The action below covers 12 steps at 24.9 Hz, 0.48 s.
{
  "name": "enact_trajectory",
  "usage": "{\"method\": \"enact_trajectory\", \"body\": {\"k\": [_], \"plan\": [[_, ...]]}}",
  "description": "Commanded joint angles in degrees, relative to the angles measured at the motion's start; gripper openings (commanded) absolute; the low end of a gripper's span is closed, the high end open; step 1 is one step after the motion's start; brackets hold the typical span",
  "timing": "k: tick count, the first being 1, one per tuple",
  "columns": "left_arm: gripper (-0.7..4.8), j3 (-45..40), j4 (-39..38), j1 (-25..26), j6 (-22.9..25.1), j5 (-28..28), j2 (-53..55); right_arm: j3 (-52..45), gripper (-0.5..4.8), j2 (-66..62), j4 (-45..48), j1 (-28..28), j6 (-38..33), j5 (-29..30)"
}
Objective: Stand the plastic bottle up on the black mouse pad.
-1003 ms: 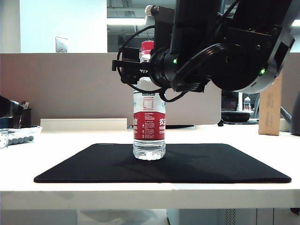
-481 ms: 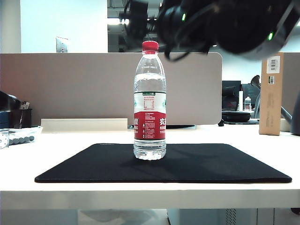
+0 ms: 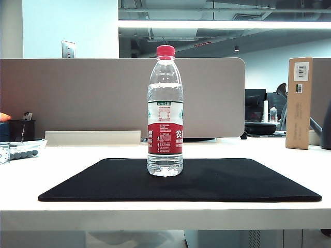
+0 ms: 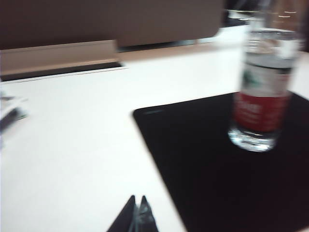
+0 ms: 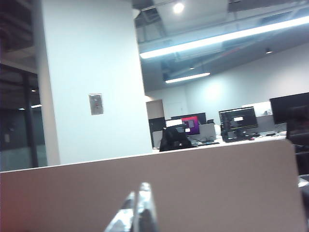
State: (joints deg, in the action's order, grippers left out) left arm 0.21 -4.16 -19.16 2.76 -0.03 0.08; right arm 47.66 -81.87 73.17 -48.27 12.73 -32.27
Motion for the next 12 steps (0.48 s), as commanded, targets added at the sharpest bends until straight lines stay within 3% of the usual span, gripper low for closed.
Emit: {"method": "enact_trajectory", "body": {"k": [1, 4, 6, 9, 12], "plan": [[-0.04, 0.24, 0.11, 5.11, -0.2, 0.22, 0.07, 0.11, -0.05, 7.74, -15.87, -1.44, 3.78, -2.54], [-0.04, 0.24, 0.0, 11.52, -0.2, 0.24, 0.07, 0.07, -0.05, 15.89, -36.13, -2.03, 0.35, -2.93], [-0.04, 0.24, 0.0, 14.75, -0.2, 0.22, 0.07, -0.57, -0.05, 19.12, -42.1, -2.08, -0.85, -2.82], [-0.04, 0.24, 0.0, 18.99, -0.2, 0.13, 0.07, -3.54, -0.05, 23.8, -44.44, -2.05, -1.75, -4.59], [-0.04, 0.24, -0.02, 19.91, -0.2, -1.29, 0.07, -7.67, -0.05, 28.48, -44.48, -1.95, -4.92, -6.01]]}}
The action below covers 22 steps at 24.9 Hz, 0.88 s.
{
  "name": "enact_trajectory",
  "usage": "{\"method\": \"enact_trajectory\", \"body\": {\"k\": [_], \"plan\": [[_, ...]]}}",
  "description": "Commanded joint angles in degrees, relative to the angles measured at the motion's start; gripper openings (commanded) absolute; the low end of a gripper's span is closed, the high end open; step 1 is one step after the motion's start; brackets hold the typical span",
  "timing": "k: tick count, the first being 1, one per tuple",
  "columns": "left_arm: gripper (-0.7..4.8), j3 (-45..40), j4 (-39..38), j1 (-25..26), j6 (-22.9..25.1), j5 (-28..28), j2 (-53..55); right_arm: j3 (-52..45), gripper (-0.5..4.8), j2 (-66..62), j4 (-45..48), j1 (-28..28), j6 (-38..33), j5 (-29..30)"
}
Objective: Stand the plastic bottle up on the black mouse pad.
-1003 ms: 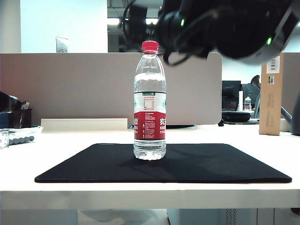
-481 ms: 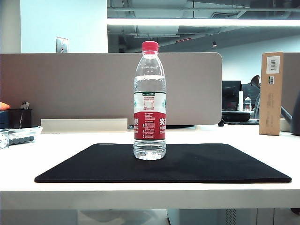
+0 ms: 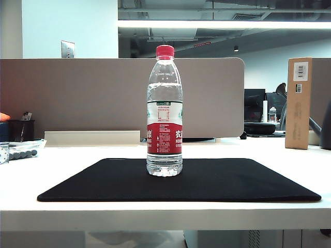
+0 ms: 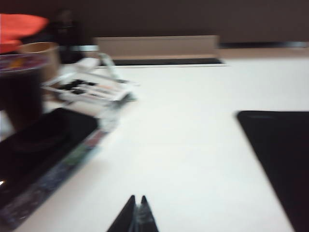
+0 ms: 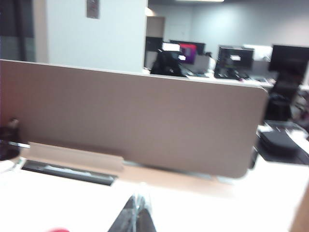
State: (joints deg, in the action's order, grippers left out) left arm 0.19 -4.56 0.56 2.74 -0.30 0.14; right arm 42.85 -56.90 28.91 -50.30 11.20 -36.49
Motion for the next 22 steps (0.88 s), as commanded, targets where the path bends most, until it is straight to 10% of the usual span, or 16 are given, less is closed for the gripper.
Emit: {"method": "enact_trajectory", "body": {"k": [1, 22], "plan": [[-0.04, 0.26, 0.37, 0.2, -0.17, -1.01, 0.0, -4.52, -0.05, 5.16, -0.24, 0.09, -3.87, -1.99], [-0.04, 0.26, 0.37, 0.22, -0.17, -1.01, 0.0, -14.03, -0.05, 13.92, -0.85, 0.07, -3.52, -5.88]]}}
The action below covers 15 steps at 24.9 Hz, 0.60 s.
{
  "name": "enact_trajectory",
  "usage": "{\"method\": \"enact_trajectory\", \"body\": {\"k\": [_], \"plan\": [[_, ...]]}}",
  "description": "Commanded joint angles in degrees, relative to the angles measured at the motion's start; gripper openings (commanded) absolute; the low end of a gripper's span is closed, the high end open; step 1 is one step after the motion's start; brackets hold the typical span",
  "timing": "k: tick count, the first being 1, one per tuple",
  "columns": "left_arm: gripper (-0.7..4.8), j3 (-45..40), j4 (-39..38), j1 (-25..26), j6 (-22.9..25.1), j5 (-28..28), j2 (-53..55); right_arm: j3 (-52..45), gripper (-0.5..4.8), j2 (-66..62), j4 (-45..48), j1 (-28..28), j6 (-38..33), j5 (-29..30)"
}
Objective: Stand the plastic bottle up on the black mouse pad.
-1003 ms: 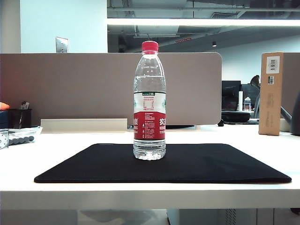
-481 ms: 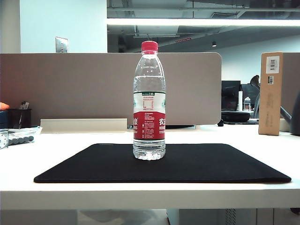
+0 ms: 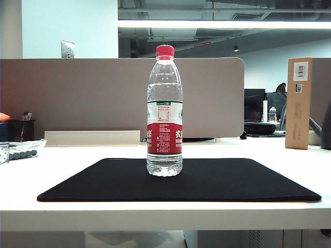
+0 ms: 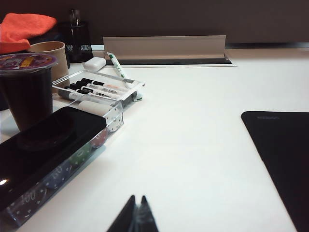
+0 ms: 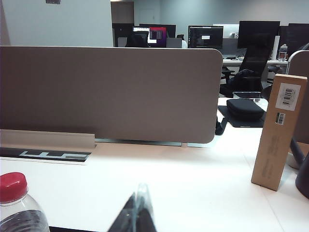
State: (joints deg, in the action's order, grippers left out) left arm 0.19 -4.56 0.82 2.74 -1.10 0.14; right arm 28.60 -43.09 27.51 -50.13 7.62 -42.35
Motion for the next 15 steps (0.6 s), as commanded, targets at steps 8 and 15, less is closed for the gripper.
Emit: {"method": "enact_trajectory", "body": {"k": [8, 15], "plan": [[-0.04, 0.26, 0.37, -0.04, -0.17, -0.2, 0.0, 0.22, -0.05, 0.11, 0.55, -0.13, 0.07, -0.02], [-0.04, 0.26, 0.37, -0.04, -0.17, -0.2, 0.0, 0.2, -0.05, 3.34, -4.39, 0.5, 0.11, 0.04]]}}
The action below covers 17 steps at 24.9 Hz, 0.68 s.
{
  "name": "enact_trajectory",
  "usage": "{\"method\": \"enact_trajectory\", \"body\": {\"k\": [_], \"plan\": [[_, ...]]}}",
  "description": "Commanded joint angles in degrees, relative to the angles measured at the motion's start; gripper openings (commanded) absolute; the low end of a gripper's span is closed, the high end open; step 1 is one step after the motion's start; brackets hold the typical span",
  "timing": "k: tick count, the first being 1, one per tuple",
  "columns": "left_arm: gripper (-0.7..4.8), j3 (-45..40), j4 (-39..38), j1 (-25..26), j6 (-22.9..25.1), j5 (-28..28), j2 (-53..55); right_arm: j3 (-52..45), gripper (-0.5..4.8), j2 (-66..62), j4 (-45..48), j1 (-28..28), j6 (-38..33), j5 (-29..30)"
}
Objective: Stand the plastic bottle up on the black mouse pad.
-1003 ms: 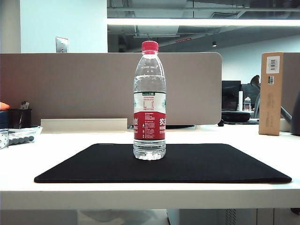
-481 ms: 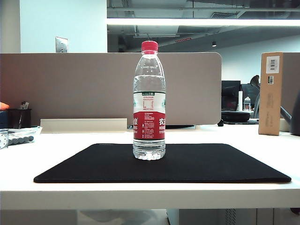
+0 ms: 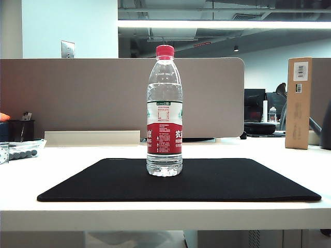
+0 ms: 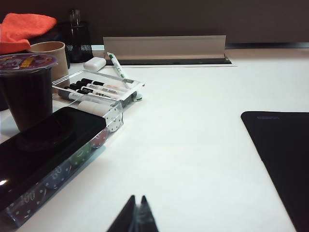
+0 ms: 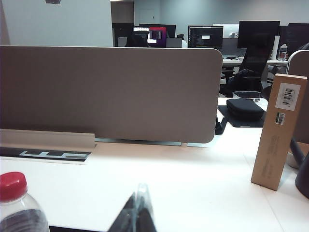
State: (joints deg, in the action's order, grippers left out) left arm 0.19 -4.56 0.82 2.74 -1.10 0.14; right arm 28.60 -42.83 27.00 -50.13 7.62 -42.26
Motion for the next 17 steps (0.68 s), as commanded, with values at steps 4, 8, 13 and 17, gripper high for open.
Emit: {"method": "enact_trajectory", "body": {"k": [4, 8, 13, 17], "plan": [[-0.04, 0.26, 0.37, -0.07, -0.17, -0.2, 0.0, -4.52, -0.05, 17.0, -15.39, 10.19, -2.4, 1.88], [-0.04, 0.26, 0.37, -0.07, -0.17, -0.2, 0.0, -13.57, -0.05, 29.11, -14.84, 19.43, -3.63, 8.2], [-0.04, 0.26, 0.35, -0.09, -0.17, -0.2, 0.0, -23.58, -0.05, 42.69, -14.93, 28.3, -6.29, 21.07], [-0.04, 0.26, 0.37, -0.09, -0.17, -0.2, 0.0, -27.45, -0.05, 42.1, -13.77, 34.71, -9.68, 34.99]]}}
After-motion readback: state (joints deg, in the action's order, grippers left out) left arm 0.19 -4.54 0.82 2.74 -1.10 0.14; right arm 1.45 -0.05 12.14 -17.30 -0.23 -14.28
